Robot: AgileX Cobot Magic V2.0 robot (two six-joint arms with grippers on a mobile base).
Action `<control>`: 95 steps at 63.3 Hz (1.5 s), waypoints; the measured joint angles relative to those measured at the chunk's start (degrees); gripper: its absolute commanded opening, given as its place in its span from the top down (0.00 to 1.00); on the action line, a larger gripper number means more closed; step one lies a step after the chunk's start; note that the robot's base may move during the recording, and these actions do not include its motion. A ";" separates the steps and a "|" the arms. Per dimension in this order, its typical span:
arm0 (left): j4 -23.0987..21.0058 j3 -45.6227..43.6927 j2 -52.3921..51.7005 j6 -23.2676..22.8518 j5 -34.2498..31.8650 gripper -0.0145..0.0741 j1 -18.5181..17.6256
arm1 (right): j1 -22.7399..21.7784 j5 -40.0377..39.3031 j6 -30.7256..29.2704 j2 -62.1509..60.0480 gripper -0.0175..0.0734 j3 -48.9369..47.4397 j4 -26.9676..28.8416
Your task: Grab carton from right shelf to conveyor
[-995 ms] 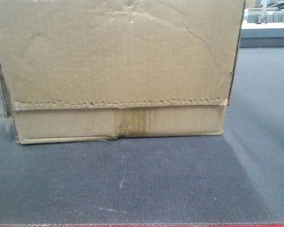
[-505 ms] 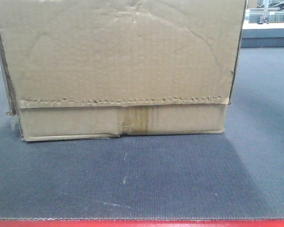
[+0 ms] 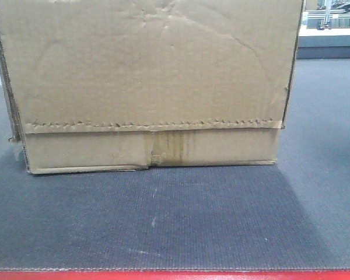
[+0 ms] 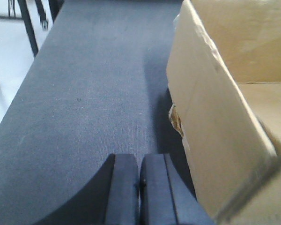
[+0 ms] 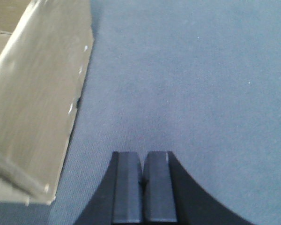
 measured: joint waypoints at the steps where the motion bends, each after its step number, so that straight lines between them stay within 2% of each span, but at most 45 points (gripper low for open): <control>1: 0.00 0.88 -1.10 0.00 -0.27 0.82 0.00 | 0.00 -0.80 0.00 -1.37 0.88 1.11 0.00; 10: 0.00 7.31 -12.06 0.00 -1.05 0.82 0.00 | 0.00 -6.78 0.00 -11.08 0.88 10.67 0.00; 19: 0.00 10.20 -21.18 0.00 -1.05 0.82 0.00 | 0.00 -8.83 0.00 -21.23 0.88 17.00 0.00; 29: 0.00 10.80 -29.04 0.00 -1.05 0.82 0.00 | 0.00 -9.20 0.00 -33.10 0.88 20.05 0.00; 43: 0.00 10.80 -34.09 0.00 -1.16 0.82 0.00 | 0.00 -9.20 0.00 -45.88 0.88 20.54 0.00; 95: -0.24 10.93 -34.25 0.13 -1.16 0.82 0.13 | 0.00 -9.20 0.00 -48.12 0.88 20.63 0.00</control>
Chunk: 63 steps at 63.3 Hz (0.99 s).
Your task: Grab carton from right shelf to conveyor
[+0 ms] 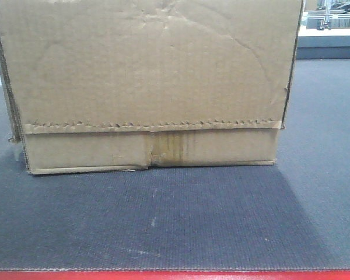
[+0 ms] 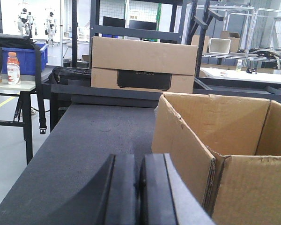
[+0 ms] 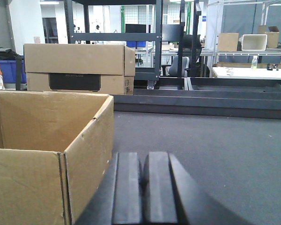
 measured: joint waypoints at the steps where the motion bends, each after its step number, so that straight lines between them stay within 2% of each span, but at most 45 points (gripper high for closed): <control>1: 0.00 0.00 0.00 0.00 0.00 0.82 0.14 | 0.00 0.00 0.00 0.00 0.88 0.00 0.00; 7: -0.14 0.40 -0.24 2.05 0.45 0.82 1.43 | 0.00 0.00 0.00 0.00 0.88 0.00 0.00; 14: -2.05 4.34 -1.92 5.51 -0.82 0.82 4.62 | 0.00 0.00 0.00 0.00 0.88 0.00 0.00; 25: -3.45 14.80 -3.19 6.42 -7.24 0.82 8.06 | 0.00 0.00 0.00 0.00 0.88 0.00 0.00; 37: -4.46 25.07 -3.19 6.66 -15.89 0.82 8.31 | 0.00 0.00 0.00 0.00 0.88 0.00 -0.08; 63: -4.80 25.89 -3.19 6.79 -18.56 0.82 8.31 | 0.00 0.00 0.00 0.00 0.88 0.03 -0.08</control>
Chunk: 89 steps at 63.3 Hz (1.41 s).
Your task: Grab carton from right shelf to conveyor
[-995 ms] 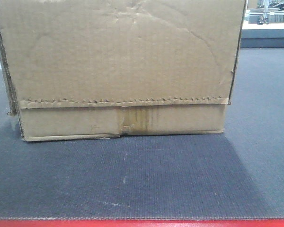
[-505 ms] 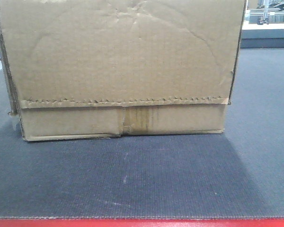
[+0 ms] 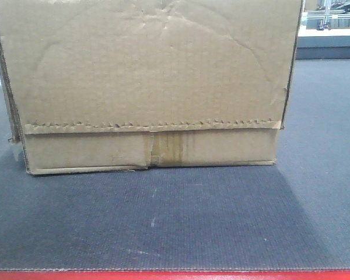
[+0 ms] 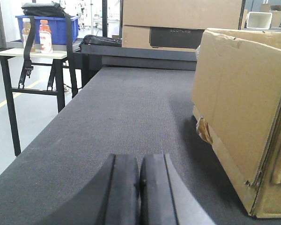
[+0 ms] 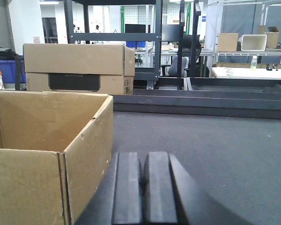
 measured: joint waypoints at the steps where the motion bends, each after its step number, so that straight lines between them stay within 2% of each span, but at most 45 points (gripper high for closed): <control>1: 0.00 0.00 0.00 0.00 0.00 0.82 0.00 | 0.00 0.00 0.00 0.00 0.88 0.00 0.00; 42: -0.11 0.04 0.00 0.10 -0.27 0.82 0.00 | -0.10 0.00 0.00 0.00 0.88 0.00 -0.44; 49: -0.11 0.04 0.00 0.10 -0.27 0.82 0.00 | -2.56 0.22 0.00 0.00 0.88 0.10 -0.71; 55: -0.11 0.04 0.00 0.10 -0.27 0.82 0.00 | -6.20 0.32 -2.00 0.00 0.88 0.81 1.51; 66: -0.11 0.04 0.00 0.10 -0.27 0.82 0.00 | -10.78 -1.82 -6.58 -2.37 0.88 7.87 5.78; 80: -0.11 0.04 0.00 0.10 -0.27 0.82 0.00 | -11.30 -9.40 -7.33 -7.09 0.88 21.92 8.28; 89: -0.11 0.04 0.00 0.10 -0.27 0.82 0.00 | -11.30 -10.75 -7.43 -7.09 0.88 23.87 8.62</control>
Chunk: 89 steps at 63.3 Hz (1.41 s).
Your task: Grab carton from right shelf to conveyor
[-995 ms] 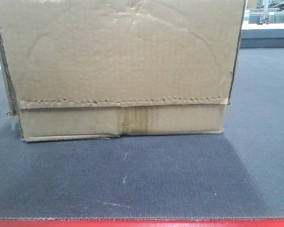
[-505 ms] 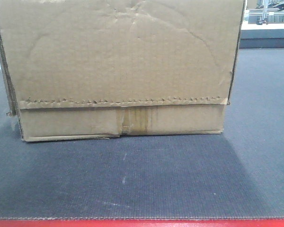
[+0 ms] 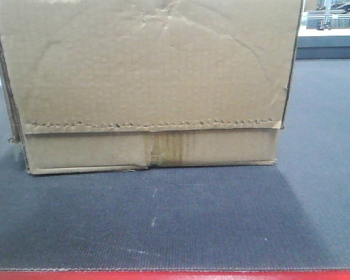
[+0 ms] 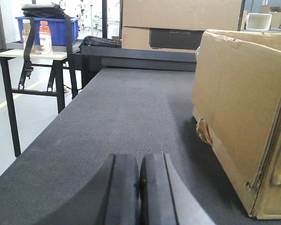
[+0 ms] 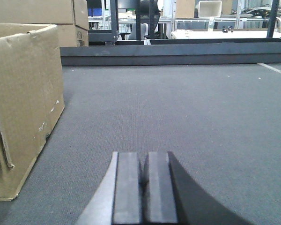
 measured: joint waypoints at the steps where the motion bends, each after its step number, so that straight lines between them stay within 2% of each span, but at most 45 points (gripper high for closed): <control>1: 0.00 0.00 0.00 0.00 0.00 0.82 0.00 | 0.00 -0.04 0.00 0.00 0.88 0.03 0.00; 89: 0.00 0.00 0.00 0.00 0.00 0.82 0.00 | 0.00 -1.05 -0.12 0.00 0.88 0.04 0.14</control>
